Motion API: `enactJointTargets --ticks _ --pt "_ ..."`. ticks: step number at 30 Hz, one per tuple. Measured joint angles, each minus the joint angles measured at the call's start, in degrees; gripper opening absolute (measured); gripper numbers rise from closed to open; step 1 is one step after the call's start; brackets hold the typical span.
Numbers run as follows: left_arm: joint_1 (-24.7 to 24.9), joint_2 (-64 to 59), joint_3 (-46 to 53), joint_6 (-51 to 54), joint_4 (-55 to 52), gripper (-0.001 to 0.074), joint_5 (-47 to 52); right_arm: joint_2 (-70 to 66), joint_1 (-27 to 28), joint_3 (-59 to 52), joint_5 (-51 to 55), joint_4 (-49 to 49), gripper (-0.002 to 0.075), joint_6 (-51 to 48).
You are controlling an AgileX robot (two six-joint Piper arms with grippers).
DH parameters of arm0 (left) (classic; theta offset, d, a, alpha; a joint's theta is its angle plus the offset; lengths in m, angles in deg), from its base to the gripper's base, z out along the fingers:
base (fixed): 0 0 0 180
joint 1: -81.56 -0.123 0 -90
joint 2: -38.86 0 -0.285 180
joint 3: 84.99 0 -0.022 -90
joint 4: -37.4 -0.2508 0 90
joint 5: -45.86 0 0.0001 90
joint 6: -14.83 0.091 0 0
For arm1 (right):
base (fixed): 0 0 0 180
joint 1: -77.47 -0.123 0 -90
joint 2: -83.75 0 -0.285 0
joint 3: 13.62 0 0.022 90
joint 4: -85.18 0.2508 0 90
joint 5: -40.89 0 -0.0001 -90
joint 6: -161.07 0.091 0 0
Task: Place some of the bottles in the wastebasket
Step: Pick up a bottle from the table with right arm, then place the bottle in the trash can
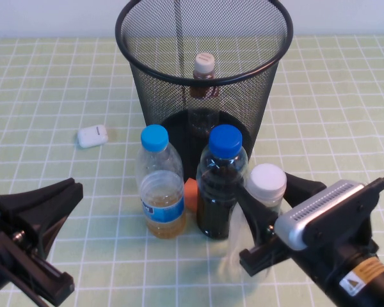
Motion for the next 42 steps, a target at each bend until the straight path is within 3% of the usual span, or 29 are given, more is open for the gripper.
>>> enactJointTargets --ticks 2,5,8,11,16,22,33,37,42 --pt "0.00 0.00 0.00 0.00 0.00 -0.0003 0.00 5.46 0.00 1.88 10.52 6.67 0.0156 -6.85" --pt "0.00 0.00 0.00 0.00 0.00 -0.0003 0.00 12.09 0.00 5.96 20.69 22.83 0.0156 -26.41" --pt "0.00 0.00 0.00 0.00 0.00 -0.0003 -0.10 17.17 0.00 10.49 21.87 42.84 0.0156 -48.29" --pt "0.00 0.00 0.00 0.00 0.00 -0.0003 -0.10 19.58 0.00 16.20 16.45 62.98 0.0156 -69.95" --pt "0.00 0.00 0.00 0.00 0.00 -0.0003 -0.10 19.59 0.00 24.71 6.50 62.90 0.0146 -79.75" --pt "0.00 0.00 0.00 -0.11 0.00 -0.0003 -0.10 16.42 0.00 37.04 10.56 60.29 0.0086 -86.62" --pt "0.00 0.00 0.00 -0.56 0.00 -0.0003 -0.10 -0.93 0.26 65.97 15.22 54.07 0.0083 -94.09" --pt "0.00 0.00 0.00 -0.67 0.00 -0.0003 -0.10 -9.48 4.01 76.40 17.36 56.19 0.0083 -95.20" --pt "0.00 0.00 0.00 -0.78 0.00 -0.0003 -0.10 -18.77 13.54 84.27 25.36 62.91 0.0083 -92.20"
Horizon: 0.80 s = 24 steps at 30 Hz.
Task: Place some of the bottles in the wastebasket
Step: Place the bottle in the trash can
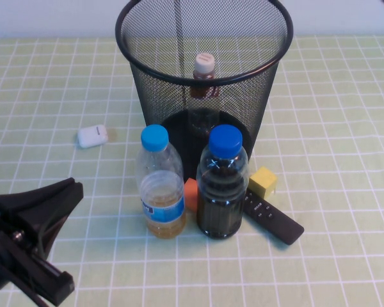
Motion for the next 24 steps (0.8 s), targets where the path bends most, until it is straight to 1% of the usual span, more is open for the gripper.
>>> enactJointTargets --ticks 3,8,13,20,22,24 --pt "0.00 0.00 0.00 0.00 0.00 -0.0003 0.00 -3.87 3.26 0.26 1.84 0.00 0.0083 2.65" --pt "0.00 0.00 0.00 -0.10 0.00 -0.0003 -0.09 -9.53 6.40 0.16 1.48 0.00 0.0083 8.84" --pt "0.00 0.00 0.00 -0.10 0.00 -0.0003 -0.09 -14.25 7.10 0.16 -0.08 0.00 0.0083 12.08" --pt "0.00 0.00 0.00 -0.20 0.00 -0.0003 -0.09 -18.36 7.10 0.16 -2.00 0.00 0.0086 12.31" --pt "0.00 0.00 0.00 -0.20 0.00 -0.0003 -0.09 -18.61 7.10 0.16 -4.26 0.00 0.0117 12.20" --pt "0.00 0.00 0.00 -0.20 0.00 -0.0003 -0.09 -18.61 7.10 0.16 -5.25 0.00 0.0200 12.20"
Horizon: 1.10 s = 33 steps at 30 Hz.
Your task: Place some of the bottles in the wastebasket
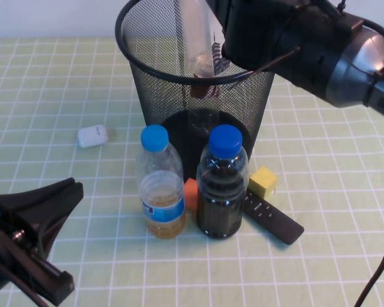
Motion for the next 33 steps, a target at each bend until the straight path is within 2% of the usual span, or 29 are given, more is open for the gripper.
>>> enactJointTargets --ticks 4,6,15,23,25,26,28,31,33 --pt "0.00 0.00 0.00 0.00 0.00 -0.0004 -0.12 1.33 -0.21 0.00 -0.62 0.00 0.0442 -0.18" --pt "0.00 0.00 0.00 0.00 0.00 -0.0004 -0.12 2.50 -0.64 0.00 -1.21 0.00 0.0507 -2.55" --pt "0.00 0.00 0.00 0.00 0.00 -0.0004 -0.35 6.89 -1.34 0.00 -6.73 0.00 0.0494 -7.19" --pt "0.00 0.00 0.00 0.00 0.00 -0.0004 -0.87 11.48 -6.47 0.00 -12.03 0.00 0.0489 -15.21" --pt "0.00 0.00 0.00 0.00 0.00 -0.0004 -1.46 11.88 -7.58 0.00 -13.95 0.00 0.0435 -16.88" --pt "0.00 0.00 0.00 0.00 0.00 -0.0004 -1.60 11.88 -8.18 0.00 -15.42 0.00 0.0379 -17.27" --pt "0.00 0.00 0.00 0.00 0.00 -0.0004 -2.20 11.88 -9.09 0.00 -19.70 0.00 0.0238 -18.02" --pt "0.00 0.00 0.00 0.00 0.00 -0.0004 -2.20 11.88 -10.60 0.00 -25.42 0.00 -0.0013 -18.86" --pt "0.00 0.00 0.00 0.00 0.00 -0.0004 -2.20 11.88 -11.93 0.00 -27.83 0.00 -0.0003 -19.93"
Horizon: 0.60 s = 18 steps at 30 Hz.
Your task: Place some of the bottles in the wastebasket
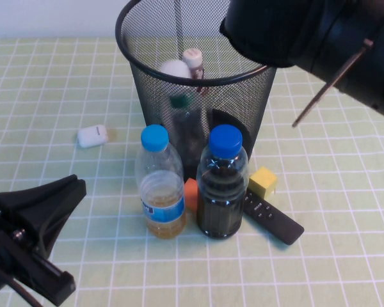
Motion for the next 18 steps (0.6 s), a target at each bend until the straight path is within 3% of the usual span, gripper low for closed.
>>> enactJointTargets --ticks 5,11,18 --pt "0.00 0.00 0.00 0.00 0.00 -0.0004 0.00 0.00 -5.68 0.00 -1.28 0.00 -0.0003 -0.90" --pt "0.00 2.10 0.00 0.00 0.00 -0.0004 2.34 0.00 -16.45 0.00 -3.75 0.00 -0.0004 -2.36" --pt "0.00 14.83 0.29 -0.11 0.00 -0.0004 8.98 0.40 -25.64 -1.78 -10.85 0.00 -0.0004 -6.68"
